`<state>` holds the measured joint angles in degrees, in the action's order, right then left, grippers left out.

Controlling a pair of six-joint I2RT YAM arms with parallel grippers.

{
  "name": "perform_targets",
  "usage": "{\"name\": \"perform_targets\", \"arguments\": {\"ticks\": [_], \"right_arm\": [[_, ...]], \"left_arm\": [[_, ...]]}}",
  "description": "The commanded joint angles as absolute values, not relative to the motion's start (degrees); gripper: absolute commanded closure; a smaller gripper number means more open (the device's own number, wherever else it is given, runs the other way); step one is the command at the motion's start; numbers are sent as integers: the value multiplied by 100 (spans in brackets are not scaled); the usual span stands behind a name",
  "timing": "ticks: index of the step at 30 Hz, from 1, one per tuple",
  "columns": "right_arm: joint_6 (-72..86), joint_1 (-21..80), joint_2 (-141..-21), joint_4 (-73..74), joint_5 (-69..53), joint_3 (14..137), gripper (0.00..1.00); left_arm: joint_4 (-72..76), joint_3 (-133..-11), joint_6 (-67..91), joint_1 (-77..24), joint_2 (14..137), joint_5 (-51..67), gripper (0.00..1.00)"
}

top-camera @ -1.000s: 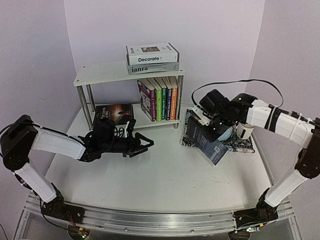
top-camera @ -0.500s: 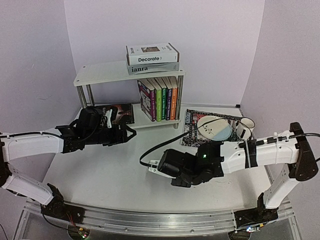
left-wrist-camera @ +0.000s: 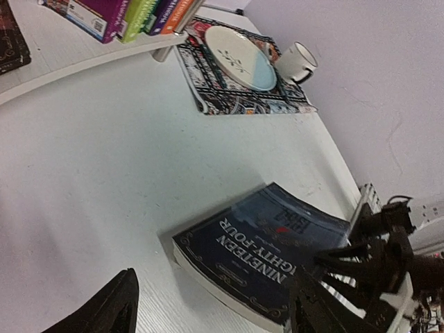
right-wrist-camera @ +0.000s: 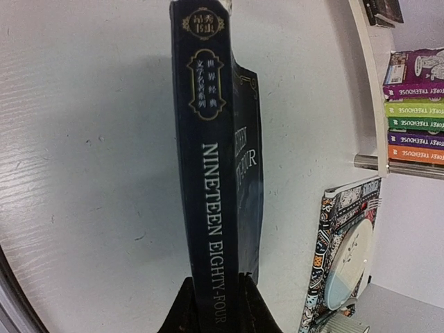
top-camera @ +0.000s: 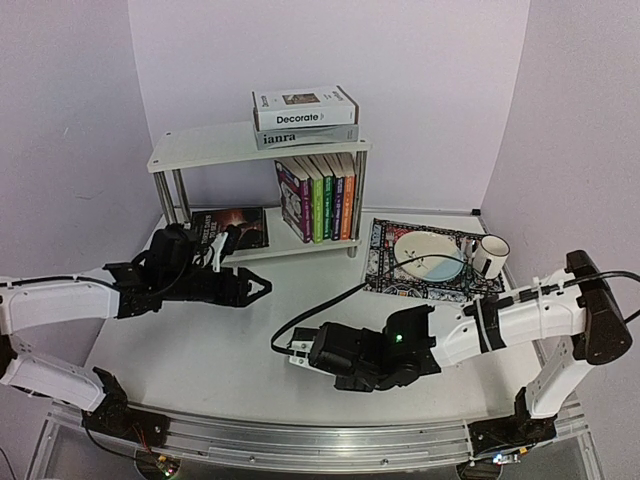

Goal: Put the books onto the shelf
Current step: Pick up the book from the center of the board, then adjust the book at the center of the board.

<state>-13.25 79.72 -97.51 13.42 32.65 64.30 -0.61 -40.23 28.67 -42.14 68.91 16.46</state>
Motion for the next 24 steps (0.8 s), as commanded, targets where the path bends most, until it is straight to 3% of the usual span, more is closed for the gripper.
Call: {"name": "perform_targets", "arguments": {"ticks": [1,3,7,10,17,24], "right_arm": [[-1527,7990,-9369,949,3271,6184,95],[-1659,7989,-9216,835,3174,6112,95],[-1841,7989,-9035,750,2947,6048,95],[-1925,7989,-9009,747,2862,6068,95],[-2000,7989,-8861,727,2699,6121,95],[-2006,7990,-8709,656,2418,6142,94]], "left_arm": [[1313,-3018,2196,-4367,6057,2457,19],[1498,-2740,1840,-4482,5801,2359,15],[1672,-2414,333,-5134,5273,2464,15],[1675,-2432,-659,-5618,5445,2353,13],[1896,-2540,-1836,-6303,6211,1674,17],[2295,-2466,-2054,-6331,6422,1414,16]]}}
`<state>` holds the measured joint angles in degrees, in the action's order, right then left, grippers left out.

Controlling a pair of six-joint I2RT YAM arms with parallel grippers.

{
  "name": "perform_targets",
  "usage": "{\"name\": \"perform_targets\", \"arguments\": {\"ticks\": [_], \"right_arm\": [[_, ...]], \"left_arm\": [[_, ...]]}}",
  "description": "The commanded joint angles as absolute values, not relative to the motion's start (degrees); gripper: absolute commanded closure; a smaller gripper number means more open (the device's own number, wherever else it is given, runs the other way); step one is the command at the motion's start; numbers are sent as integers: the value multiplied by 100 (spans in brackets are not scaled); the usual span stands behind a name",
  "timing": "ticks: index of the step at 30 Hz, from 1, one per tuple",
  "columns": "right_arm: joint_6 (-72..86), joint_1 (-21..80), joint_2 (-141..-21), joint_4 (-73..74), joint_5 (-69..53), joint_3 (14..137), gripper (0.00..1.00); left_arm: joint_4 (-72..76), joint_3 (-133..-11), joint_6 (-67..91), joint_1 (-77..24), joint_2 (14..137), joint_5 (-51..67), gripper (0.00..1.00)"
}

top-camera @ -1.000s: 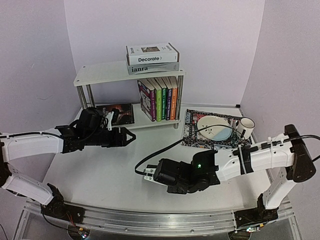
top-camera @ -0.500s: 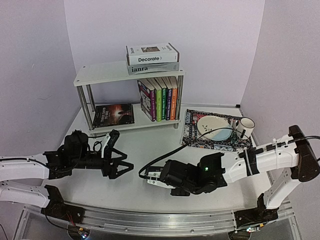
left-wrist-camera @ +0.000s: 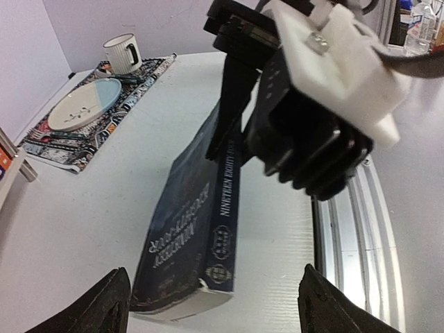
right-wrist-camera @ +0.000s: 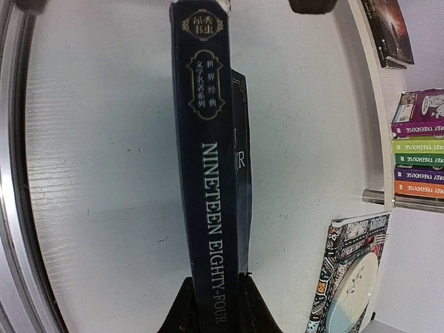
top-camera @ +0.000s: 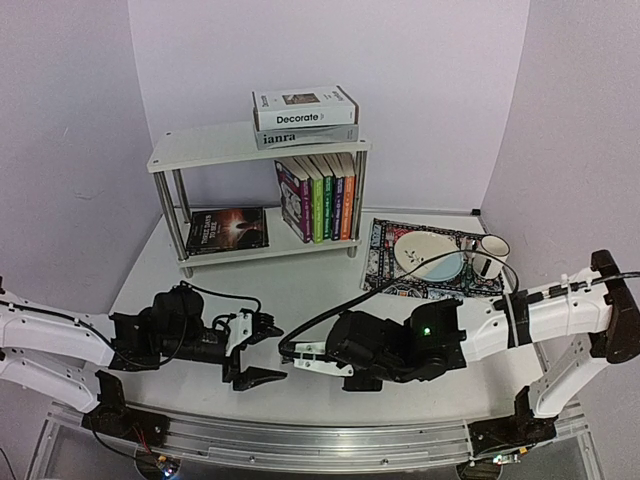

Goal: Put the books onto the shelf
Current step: Adjust the book at the center of the board.

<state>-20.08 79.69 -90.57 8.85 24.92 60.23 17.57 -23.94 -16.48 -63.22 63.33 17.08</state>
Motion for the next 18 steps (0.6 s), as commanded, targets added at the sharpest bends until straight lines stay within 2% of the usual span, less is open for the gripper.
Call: {"name": "perform_targets", "arguments": {"ticks": [1,7,8,11,13,18], "right_arm": [[-2002,7989,-8729,655,2407,6164,94],[-1961,7989,-8833,587,2200,6291,94],[-1954,7989,-8840,562,2190,6299,94],[-1913,7989,-8846,503,2141,6306,93],[-1892,7989,-8815,434,2110,6273,92],[-1891,7989,-8708,303,2132,6121,86]], "left_arm": [[2339,-2484,-2049,-6333,6444,1426,17],[2430,-2568,-2028,-6328,6732,1577,30],[2455,-2557,-2031,-6328,6728,1643,34],[2564,-2437,-2036,-6328,6662,1704,56],[2610,-2362,-2033,-6325,6609,1666,67],[2644,-2246,-2011,-6328,6481,1669,85]]}}
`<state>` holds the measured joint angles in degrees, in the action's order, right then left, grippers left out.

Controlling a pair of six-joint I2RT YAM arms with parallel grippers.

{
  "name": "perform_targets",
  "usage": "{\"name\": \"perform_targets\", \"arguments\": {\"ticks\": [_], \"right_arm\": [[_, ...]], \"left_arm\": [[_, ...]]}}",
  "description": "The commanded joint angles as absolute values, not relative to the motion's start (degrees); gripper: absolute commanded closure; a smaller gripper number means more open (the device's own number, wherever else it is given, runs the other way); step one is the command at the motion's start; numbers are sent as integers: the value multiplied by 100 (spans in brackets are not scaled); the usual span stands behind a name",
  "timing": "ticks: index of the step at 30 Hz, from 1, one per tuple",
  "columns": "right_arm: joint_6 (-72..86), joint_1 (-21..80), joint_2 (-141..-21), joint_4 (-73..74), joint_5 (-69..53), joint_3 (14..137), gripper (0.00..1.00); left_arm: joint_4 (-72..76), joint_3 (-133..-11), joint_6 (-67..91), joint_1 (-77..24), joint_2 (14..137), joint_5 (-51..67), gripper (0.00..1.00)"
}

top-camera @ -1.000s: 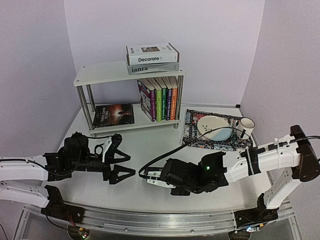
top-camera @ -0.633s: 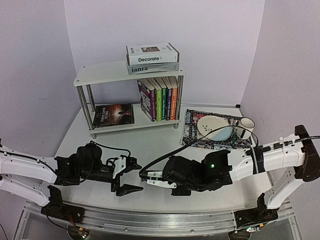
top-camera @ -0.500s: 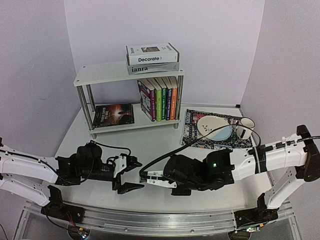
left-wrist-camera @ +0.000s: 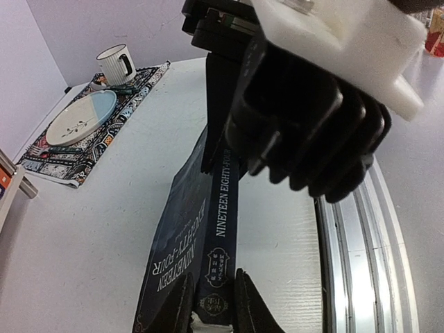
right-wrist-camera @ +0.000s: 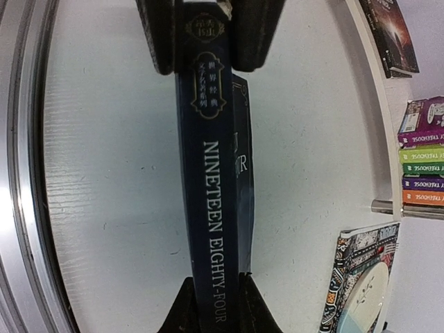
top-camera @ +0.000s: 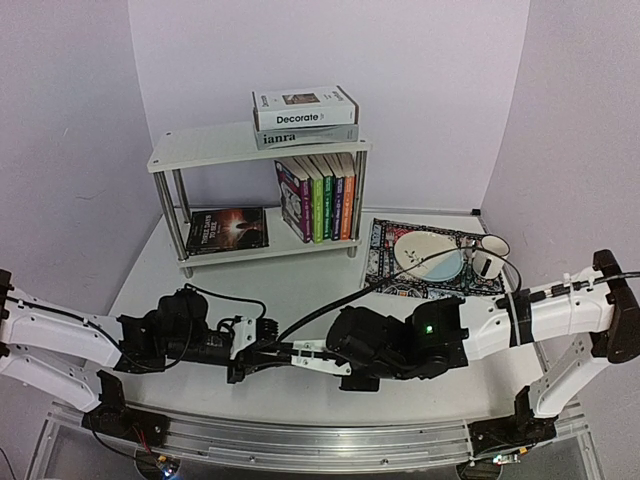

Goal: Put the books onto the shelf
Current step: Adjust the book at the center of the board.

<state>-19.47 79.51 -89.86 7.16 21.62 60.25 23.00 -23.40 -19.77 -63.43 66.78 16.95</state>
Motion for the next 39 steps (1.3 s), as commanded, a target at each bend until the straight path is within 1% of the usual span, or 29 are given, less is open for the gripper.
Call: {"name": "perform_targets", "arguments": {"ticks": [1,2,4,5,6,9,11,13,20,21,24,30,34,36,38,39], "right_arm": [[-1890,7989,-8686,296,2147,6096,82],[-1892,7989,-8669,291,2174,6068,77],[-1905,7989,-8636,290,2301,5992,60],[-1901,7989,-8615,290,2398,5957,46],[-1892,7989,-8584,290,2527,5903,37],[-1861,7989,-8352,308,2665,5637,26],[-1831,7989,-8153,308,2737,5424,20],[-1819,7989,-7987,359,2843,5187,16],[-1537,7989,-7840,918,3123,4840,16],[-1523,7989,-7840,935,3162,4799,16],[-1560,7978,-7846,944,3182,4760,23],[-1769,7900,-8071,872,3076,4919,45],[-1810,7850,-8172,853,2979,5014,64],[-1804,7845,-8170,853,2948,5066,76],[-1787,7841,-8127,851,2945,5107,87],[-1785,7842,-8096,850,2940,5124,92]], "left_arm": [[2644,-2233,-2007,-6328,6462,1680,89],[2644,-2219,-2007,-6329,6443,1690,93],[2645,-2192,-2005,-6328,6396,1673,100],[2646,-2182,-2008,-6328,6374,1652,100],[2646,-2169,-2015,-6328,6350,1639,100],[2651,-2123,-2049,-6328,6270,1653,100],[2654,-2096,-2052,-6328,6202,1657,100],[2654,-2058,-2052,-6328,6125,1622,100],[2656,-1956,-2081,-6326,5914,1553,100],[2657,-1951,-2084,-6326,5896,1570,100],[2654,-1942,-2071,-6328,5858,1640,100],[2654,-1895,-2024,-6327,5738,1703,100],[2648,-1853,-1962,-6329,5669,1676,100],[2643,-1834,-1929,-6328,5653,1656,100],[2645,-1834,-1903,-6328,5682,1576,98],[2616,-1872,-1880,-6328,5763,1501,95]]}}
